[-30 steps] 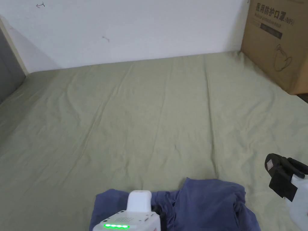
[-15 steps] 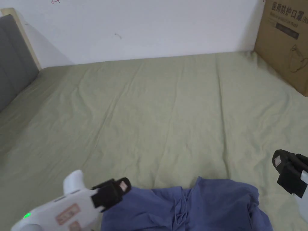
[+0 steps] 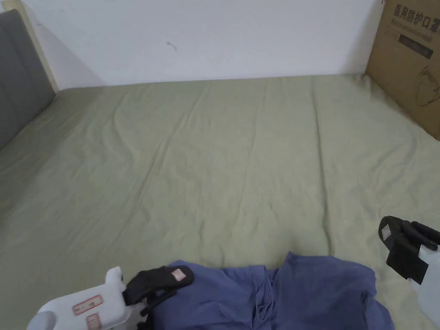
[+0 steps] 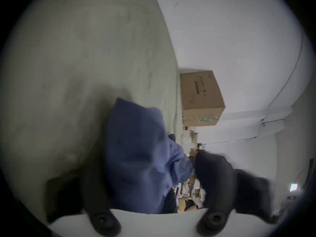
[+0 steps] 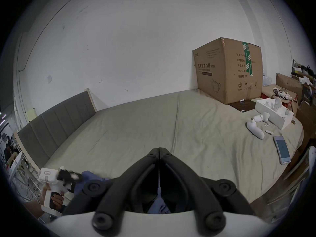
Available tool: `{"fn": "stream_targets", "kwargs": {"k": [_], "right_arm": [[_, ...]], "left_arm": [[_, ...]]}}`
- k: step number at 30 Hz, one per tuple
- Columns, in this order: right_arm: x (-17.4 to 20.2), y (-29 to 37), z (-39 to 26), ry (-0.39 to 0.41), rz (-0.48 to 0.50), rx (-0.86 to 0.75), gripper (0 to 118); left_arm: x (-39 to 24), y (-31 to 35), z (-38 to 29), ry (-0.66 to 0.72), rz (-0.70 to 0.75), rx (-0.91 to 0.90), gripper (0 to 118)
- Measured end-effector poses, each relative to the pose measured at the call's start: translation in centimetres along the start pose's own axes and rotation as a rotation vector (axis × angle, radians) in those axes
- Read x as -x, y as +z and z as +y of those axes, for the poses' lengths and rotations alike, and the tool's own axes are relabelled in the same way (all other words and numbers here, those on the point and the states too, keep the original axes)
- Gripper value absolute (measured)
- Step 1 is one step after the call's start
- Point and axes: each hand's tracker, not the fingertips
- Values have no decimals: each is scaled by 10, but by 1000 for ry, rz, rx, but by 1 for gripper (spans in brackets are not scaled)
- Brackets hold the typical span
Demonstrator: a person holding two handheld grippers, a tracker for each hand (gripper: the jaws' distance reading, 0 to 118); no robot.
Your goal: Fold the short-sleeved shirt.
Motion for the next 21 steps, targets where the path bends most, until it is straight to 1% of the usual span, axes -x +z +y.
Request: {"fn": "stream_targets", "kwargs": {"k": [1,2,3,5,6,10,12,15,17,19,21], "right_arm": [[-1,0,1,-2,-2,-2,0],[-1,0,3,-3,-3,-4,0],[0,0,4,-2,-5,-5,0],[1,2,5,3,-7,-8,0],[1,2,6,9,-9,-11,0],[1,0,7,8,-8,-11,0],[2,0,7,9,-6,-15,0],[3,-2,4,-4,7,-15,0],[4,-3,2,-12,15,-12,0],[6,-5,-1,-20,25,-9,0],[6,-5,-2,-27,37,-5,0]], "left_arm": [[3,-7,-1,11,63,8,33],[8,-16,-4,20,160,6,11],[11,-16,-6,29,217,-27,11],[5,-8,-6,45,84,-30,11],[3,-1,-6,59,82,-42,11],[-3,46,7,24,121,-104,11],[-6,80,17,-2,167,-191,11],[-18,125,29,-82,297,-242,11],[-39,140,23,-160,382,-250,11],[-64,144,17,-232,422,-248,11],[-88,131,9,-326,448,-233,11]]}}
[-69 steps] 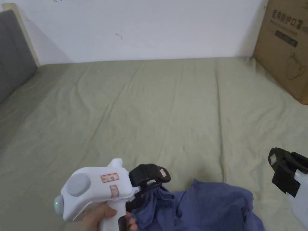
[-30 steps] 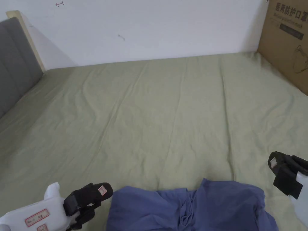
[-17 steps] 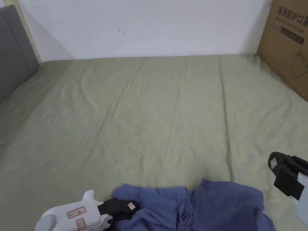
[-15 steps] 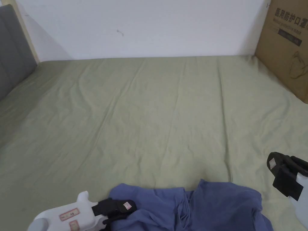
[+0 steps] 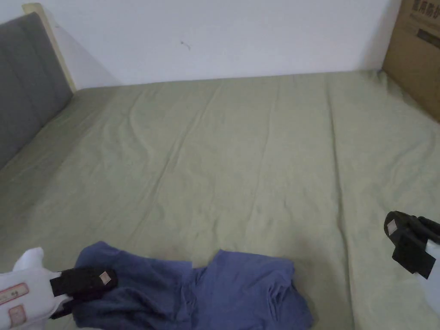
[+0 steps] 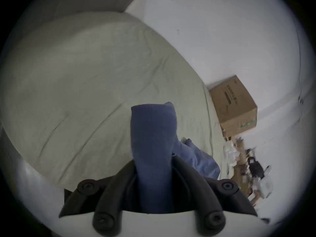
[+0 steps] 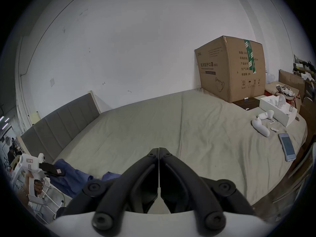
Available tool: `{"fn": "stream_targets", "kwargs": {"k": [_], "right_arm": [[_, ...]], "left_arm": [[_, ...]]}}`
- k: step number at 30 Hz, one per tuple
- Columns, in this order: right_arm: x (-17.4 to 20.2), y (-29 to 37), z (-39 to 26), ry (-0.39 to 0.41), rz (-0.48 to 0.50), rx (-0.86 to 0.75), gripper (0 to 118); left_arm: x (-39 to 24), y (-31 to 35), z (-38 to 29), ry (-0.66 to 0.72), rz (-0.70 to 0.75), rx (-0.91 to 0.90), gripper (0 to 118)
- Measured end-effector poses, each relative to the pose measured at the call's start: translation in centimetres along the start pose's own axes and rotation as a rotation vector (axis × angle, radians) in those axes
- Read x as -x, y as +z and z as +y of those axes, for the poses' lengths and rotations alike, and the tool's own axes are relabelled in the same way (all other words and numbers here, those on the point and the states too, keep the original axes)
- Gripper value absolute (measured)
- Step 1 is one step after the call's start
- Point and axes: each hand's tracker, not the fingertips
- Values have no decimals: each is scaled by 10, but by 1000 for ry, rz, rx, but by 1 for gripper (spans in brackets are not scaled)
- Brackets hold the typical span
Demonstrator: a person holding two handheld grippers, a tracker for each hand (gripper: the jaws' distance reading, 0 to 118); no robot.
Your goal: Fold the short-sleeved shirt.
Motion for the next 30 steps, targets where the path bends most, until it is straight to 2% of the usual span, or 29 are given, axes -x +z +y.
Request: {"fn": "stream_targets", "kwargs": {"k": [5,8,11,12,13,14,15,16,17,20,21,22,23,24,25,27,30], "right_arm": [[-1,6,-1,-6,13,-7,0],[-8,14,0,-7,3,-23,0],[-19,22,1,-17,-19,-36,0],[-23,24,0,-25,-26,-38,0],[-27,26,0,-34,-33,-39,0],[-31,28,0,-41,-40,-40,0],[-35,30,-1,-44,-47,-41,0],[-39,32,-2,-46,-56,-42,0],[-42,34,-2,-46,-64,-43,0],[-54,37,-3,-61,-82,-43,0],[-57,37,-3,-72,-83,-43,0],[-60,37,-4,-80,-88,-43,0],[-61,37,-5,-85,-94,-44,0],[-63,36,-5,-92,-97,-45,0],[-64,36,-5,-101,-96,-46,0],[-66,35,-7,-116,-96,-47,0],[-66,33,-11,-133,-89,-43,0]], "left_arm": [[-99,-34,-21,-267,-7,63,11],[-140,-77,-45,-374,-14,133,11],[-171,-126,-78,-426,-4,191,11],[-178,-139,-87,-422,-4,202,21],[-183,-152,-96,-420,-26,231,48],[-187,-164,-102,-406,-60,285,89],[-189,-174,-108,-365,-98,346,118],[-192,-176,-113,-320,-137,367,116],[-195,-168,-110,-294,-185,311,115],[-198,-147,-96,-310,-239,181,113],[-197,-138,-91,-315,-235,116,104],[-195,-130,-86,-318,-206,80,87],[-197,-121,-87,-345,-174,34,59],[-197,-116,-86,-392,-131,-11,14],[-197,-114,-89,-451,-88,-35,2],[-198,-117,-104,-572,-30,-38,2],[-190,-140,-124,-573,-106,152,2]]}}
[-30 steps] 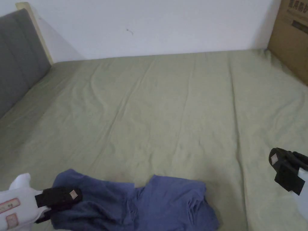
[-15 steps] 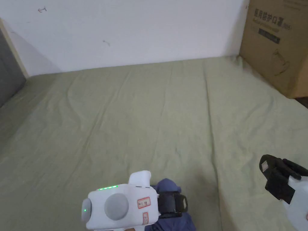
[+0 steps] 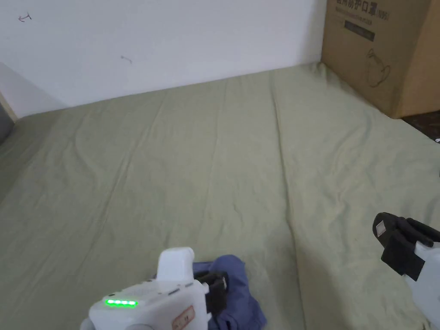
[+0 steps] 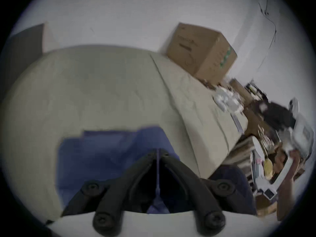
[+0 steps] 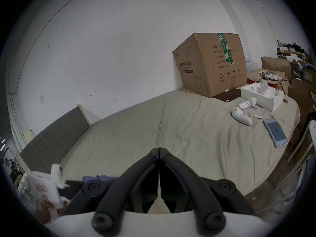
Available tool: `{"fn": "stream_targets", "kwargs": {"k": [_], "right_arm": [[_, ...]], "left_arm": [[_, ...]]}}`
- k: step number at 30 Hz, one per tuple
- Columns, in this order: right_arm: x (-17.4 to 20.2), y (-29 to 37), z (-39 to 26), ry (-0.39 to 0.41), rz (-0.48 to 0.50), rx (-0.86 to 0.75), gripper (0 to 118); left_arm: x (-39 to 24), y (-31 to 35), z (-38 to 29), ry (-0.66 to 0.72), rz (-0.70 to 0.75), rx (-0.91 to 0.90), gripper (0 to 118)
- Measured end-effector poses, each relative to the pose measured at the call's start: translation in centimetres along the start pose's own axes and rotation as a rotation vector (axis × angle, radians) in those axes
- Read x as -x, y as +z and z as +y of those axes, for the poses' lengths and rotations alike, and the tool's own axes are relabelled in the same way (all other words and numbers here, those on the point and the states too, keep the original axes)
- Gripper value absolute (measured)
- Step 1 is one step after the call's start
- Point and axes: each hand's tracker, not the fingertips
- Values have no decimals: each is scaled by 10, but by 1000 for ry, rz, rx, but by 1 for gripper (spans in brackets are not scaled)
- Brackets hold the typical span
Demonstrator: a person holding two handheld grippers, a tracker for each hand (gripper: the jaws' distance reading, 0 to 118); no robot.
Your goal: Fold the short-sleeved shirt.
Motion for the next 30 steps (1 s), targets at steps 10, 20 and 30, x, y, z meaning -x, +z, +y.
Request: {"fn": "stream_targets", "kwargs": {"k": [10,20,30], "right_arm": [[15,-6,-15,33,76,113,0],[102,-66,-55,174,372,456,0],[129,-143,-106,261,323,791,0]], "left_arm": [[0,-48,-8,159,-24,78,2],[84,90,-5,371,-47,-225,3],[169,78,-51,691,-187,-69,111]]}}
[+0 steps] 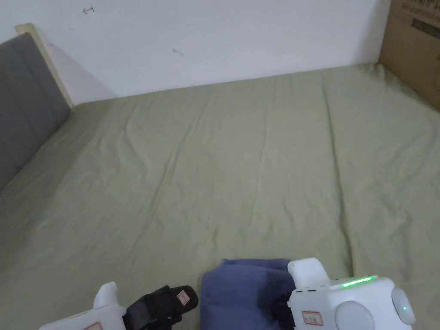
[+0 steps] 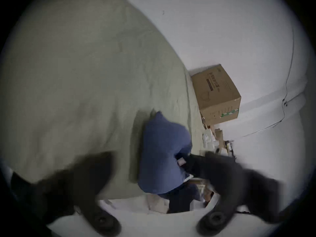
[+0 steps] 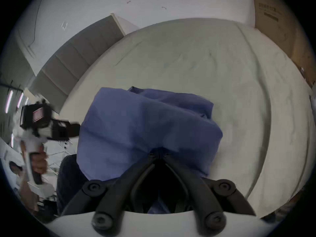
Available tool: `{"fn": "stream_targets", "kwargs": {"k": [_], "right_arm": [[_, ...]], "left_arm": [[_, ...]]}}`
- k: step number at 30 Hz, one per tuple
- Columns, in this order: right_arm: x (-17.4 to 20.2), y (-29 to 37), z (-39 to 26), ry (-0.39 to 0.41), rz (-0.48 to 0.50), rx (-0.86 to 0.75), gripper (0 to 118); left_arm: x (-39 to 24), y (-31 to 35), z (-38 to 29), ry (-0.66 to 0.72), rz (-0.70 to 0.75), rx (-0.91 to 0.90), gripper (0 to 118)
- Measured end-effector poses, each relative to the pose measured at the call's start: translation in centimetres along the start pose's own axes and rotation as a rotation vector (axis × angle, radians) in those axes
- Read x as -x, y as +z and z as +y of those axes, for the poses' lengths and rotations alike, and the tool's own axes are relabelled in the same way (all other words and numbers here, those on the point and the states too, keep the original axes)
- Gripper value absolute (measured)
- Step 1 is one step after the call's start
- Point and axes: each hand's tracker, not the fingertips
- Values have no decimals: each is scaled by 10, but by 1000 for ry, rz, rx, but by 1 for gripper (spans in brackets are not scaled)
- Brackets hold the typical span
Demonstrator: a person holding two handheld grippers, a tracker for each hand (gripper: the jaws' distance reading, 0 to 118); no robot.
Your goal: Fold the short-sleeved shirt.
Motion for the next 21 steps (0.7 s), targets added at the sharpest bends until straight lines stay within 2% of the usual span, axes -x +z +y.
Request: {"fn": "stream_targets", "kwargs": {"k": [1,4,8,9,10,12,13,14,15,17,18,21], "right_arm": [[-5,0,1,-12,21,5,0],[-15,-1,0,-34,63,3,0],[-25,-1,-4,-110,115,-11,0],[-27,-1,-6,-120,125,-17,0],[-29,0,-7,-124,127,-24,0],[-32,2,-10,-143,145,-41,0],[-34,4,-11,-155,171,-50,0],[-34,7,-11,-166,176,-59,0],[-34,12,-10,-186,197,-84,0],[-32,20,-6,-200,207,-121,0],[-29,24,-2,-192,199,-137,0],[-16,33,15,-113,166,-188,0]], "left_arm": [[4,-11,-1,28,-35,49,118],[12,-43,1,124,-159,103,117],[17,-83,1,179,-263,217,115],[15,-87,4,178,-297,208,103],[13,-91,6,175,-256,204,87],[21,-94,7,128,-81,182,34],[28,-93,8,142,-81,187,33],[31,-90,9,188,-170,201,33],[24,-85,8,202,-192,199,32],[20,-73,11,142,-154,178,31],[20,-65,16,94,-147,161,31],[28,-25,44,101,-146,95,30]]}}
